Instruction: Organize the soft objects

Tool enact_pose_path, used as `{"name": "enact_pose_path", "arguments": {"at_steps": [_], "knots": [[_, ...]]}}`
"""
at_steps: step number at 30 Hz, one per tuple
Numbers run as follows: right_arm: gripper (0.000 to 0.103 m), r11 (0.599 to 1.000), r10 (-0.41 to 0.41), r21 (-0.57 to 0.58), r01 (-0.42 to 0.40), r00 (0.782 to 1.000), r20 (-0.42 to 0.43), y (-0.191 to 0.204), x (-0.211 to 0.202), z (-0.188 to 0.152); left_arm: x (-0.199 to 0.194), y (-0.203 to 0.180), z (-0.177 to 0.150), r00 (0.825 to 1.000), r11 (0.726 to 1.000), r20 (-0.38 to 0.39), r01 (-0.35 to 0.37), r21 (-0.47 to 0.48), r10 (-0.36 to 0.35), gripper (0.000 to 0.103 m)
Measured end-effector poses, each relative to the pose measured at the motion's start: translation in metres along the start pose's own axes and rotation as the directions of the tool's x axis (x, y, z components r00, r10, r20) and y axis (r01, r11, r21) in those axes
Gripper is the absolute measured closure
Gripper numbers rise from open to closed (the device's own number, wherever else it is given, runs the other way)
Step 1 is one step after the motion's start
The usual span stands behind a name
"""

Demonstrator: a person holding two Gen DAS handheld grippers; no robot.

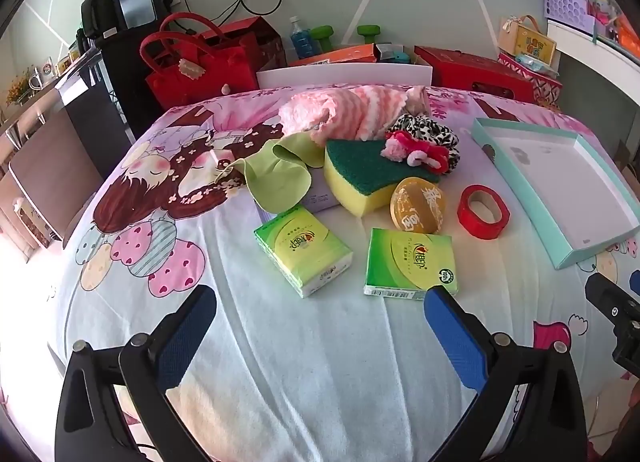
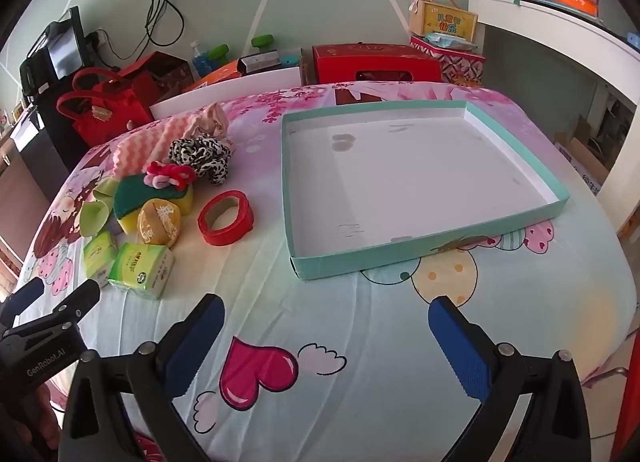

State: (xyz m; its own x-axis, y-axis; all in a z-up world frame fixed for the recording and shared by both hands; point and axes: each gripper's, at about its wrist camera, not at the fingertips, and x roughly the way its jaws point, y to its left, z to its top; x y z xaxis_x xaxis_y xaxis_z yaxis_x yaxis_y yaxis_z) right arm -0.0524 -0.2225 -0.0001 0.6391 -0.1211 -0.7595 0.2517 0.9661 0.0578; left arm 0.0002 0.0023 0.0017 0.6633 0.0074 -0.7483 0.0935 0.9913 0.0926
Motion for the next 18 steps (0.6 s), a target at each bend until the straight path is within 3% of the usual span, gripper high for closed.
{"name": "enact_pose_path", "arguments": {"at_steps": [18], "knots": [[0.000,1.000,-0.005,0.007,0.005,1.000,-0.002,-0.0014,0.0004,-0.0001,0.0009,0.0027,-0.0015,1.000,1.000,0.000,-0.007,0.000,0.007,0.000]]}}
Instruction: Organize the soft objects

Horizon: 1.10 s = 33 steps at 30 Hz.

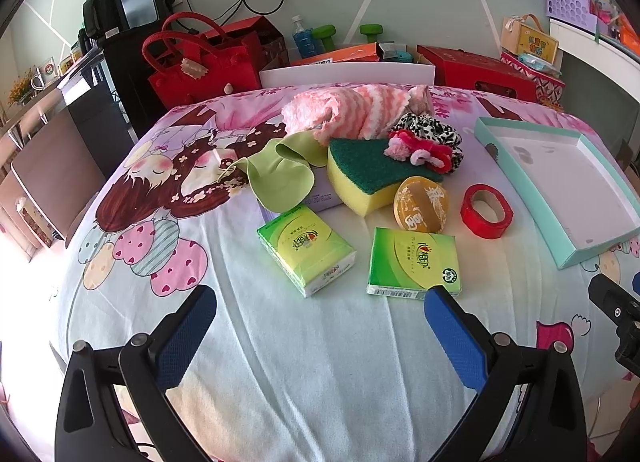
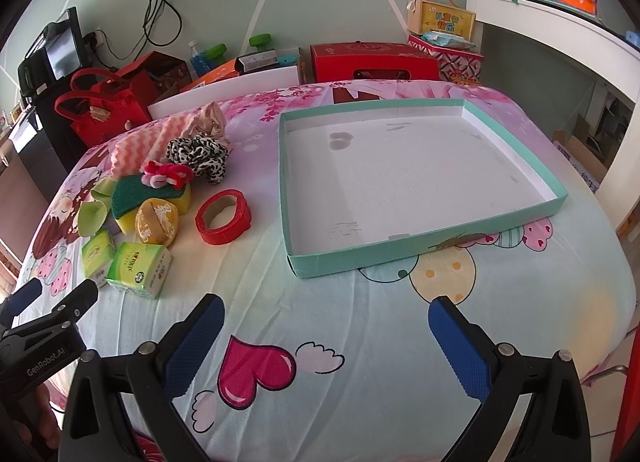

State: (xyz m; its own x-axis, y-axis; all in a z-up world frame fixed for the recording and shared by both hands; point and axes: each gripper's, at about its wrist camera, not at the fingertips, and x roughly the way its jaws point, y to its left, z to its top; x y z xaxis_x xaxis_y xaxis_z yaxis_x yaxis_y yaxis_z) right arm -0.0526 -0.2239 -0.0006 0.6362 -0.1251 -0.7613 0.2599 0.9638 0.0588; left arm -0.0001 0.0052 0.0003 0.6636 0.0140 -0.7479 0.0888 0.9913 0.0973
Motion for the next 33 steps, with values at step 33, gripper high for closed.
{"name": "enact_pose_path", "arguments": {"at_steps": [33], "knots": [[0.000,1.000,-0.005,0.006,0.005,1.000,-0.016,-0.0027,0.0042,-0.0031,0.0031,0.0033,-0.0028,1.000,1.000,-0.011,-0.005,-0.011,0.005,0.000]]}}
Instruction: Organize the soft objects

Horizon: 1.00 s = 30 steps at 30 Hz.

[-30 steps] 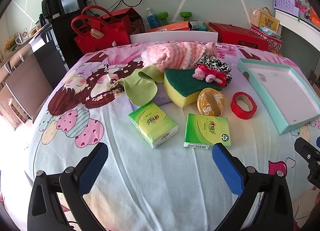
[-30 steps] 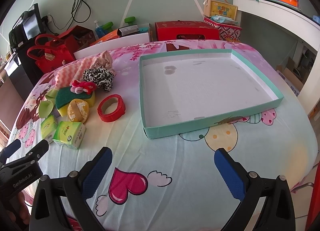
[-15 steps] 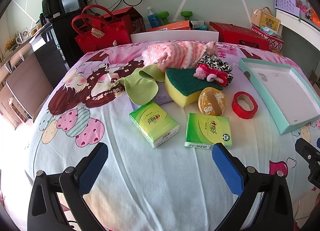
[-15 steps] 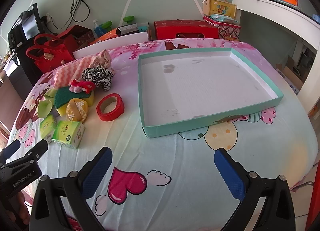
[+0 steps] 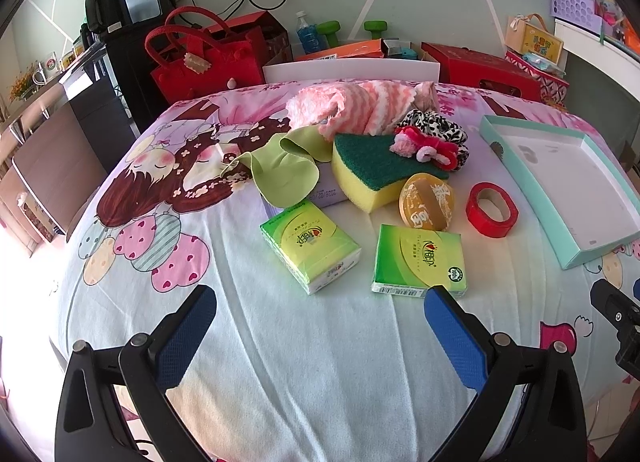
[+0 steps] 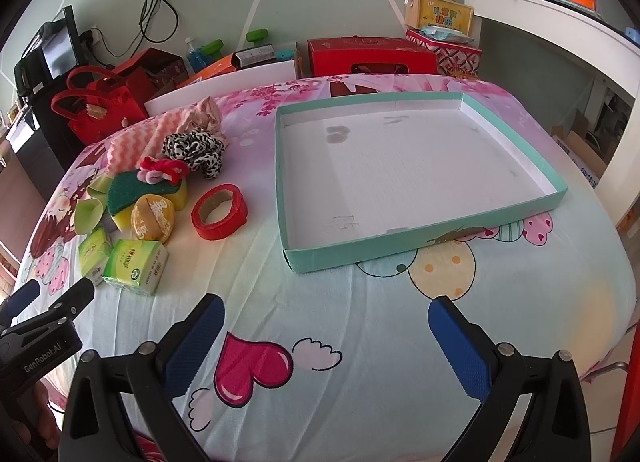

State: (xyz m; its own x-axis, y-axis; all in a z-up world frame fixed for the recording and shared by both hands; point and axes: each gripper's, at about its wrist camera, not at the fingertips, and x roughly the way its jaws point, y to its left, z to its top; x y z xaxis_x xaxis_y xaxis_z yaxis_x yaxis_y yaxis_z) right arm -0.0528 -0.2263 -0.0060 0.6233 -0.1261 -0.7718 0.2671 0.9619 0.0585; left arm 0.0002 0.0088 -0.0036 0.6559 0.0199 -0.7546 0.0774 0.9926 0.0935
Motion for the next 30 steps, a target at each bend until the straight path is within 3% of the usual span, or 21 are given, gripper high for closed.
{"name": "enact_pose_path", "arguments": {"at_steps": [24,30], "knots": [[0.000,1.000,-0.007,0.005,0.007,1.000,-0.019,-0.0005,0.0016,0.0011,0.0033,-0.0027,0.0021,1.000,1.000,-0.017,0.005,0.005,-0.005,0.000],[0.000,0.999,-0.013,-0.030,0.013,1.000,-0.015,0.0059,-0.0032,0.0075,0.0020,0.0033,0.0083,0.998,0.998,-0.023,0.064,-0.011,-0.064,0.000]]}}
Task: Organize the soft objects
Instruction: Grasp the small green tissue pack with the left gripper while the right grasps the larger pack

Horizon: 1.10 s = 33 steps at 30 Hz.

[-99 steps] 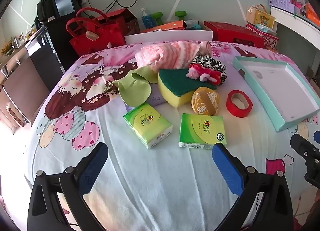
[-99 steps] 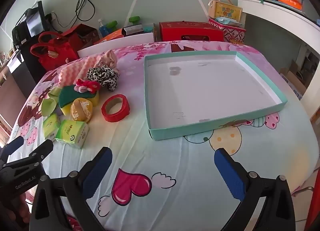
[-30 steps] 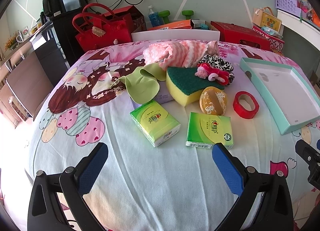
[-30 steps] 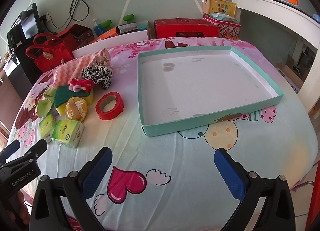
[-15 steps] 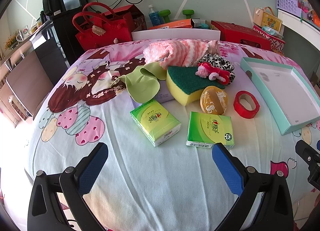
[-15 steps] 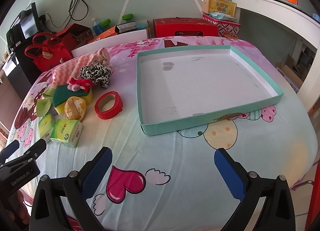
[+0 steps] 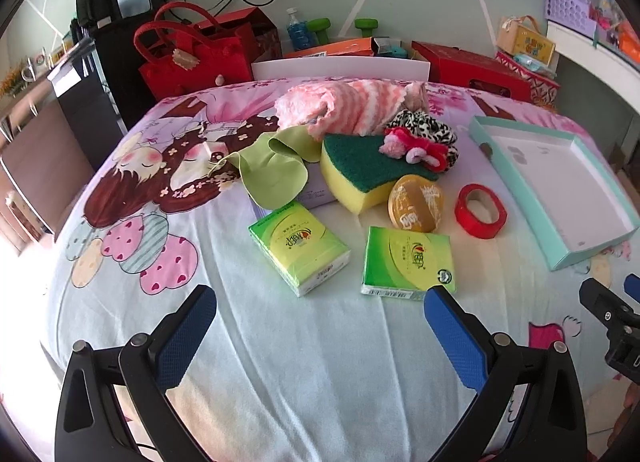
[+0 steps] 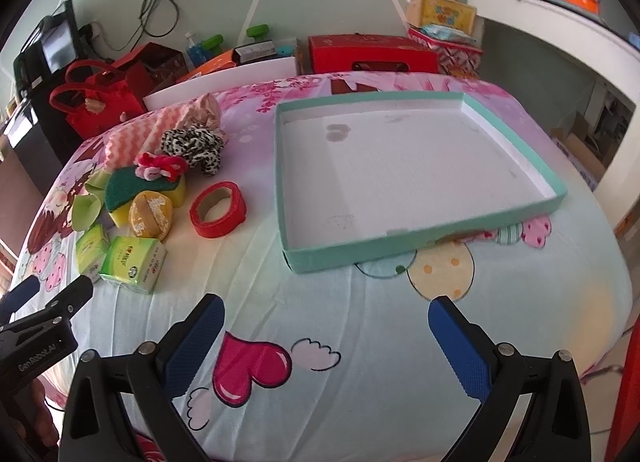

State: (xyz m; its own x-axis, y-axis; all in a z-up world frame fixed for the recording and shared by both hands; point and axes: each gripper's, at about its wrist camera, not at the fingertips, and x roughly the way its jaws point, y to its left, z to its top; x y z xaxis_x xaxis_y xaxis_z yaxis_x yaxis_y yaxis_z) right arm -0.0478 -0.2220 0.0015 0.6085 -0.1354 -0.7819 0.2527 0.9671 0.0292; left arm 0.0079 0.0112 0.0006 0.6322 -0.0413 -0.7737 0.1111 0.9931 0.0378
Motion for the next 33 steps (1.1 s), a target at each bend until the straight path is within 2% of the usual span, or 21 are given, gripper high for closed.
{"name": "enact_pose_path", "arguments": {"at_steps": [8,13,20,22,29,33], "knots": [[0.000,0.986,0.099,-0.131,-0.099,0.995,-0.012,0.040,-0.002,0.024,0.007,0.022,0.021,1.000,1.000,-0.014,0.014,-0.014,-0.014,0.000],[0.000,0.966,0.176,-0.180,-0.187,0.981,-0.078,0.074,0.014,0.036,0.016,0.039,0.030,0.998,0.998,-0.044,0.037,-0.041,-0.039,0.000],[0.000,0.934,0.196,-0.271,-0.233,0.968,-0.157,0.117,0.036,0.033,0.040,0.057,0.027,0.991,0.994,-0.114,0.062,-0.093,-0.073,0.000],[0.000,0.923,0.205,-0.293,-0.250,0.963,-0.178,0.126,0.040,0.031,0.047,0.063,0.027,0.990,0.993,-0.130,0.047,-0.112,-0.061,0.001],[0.000,0.895,0.233,-0.323,-0.308,0.940,-0.250,0.149,0.060,0.029,0.059,0.079,0.030,0.985,0.985,-0.145,0.069,-0.161,-0.093,0.001],[0.000,0.891,0.229,-0.326,-0.314,0.934,-0.273,0.159,0.070,0.027,0.062,0.084,0.030,0.983,0.980,-0.147,0.082,-0.181,-0.110,0.001]]}}
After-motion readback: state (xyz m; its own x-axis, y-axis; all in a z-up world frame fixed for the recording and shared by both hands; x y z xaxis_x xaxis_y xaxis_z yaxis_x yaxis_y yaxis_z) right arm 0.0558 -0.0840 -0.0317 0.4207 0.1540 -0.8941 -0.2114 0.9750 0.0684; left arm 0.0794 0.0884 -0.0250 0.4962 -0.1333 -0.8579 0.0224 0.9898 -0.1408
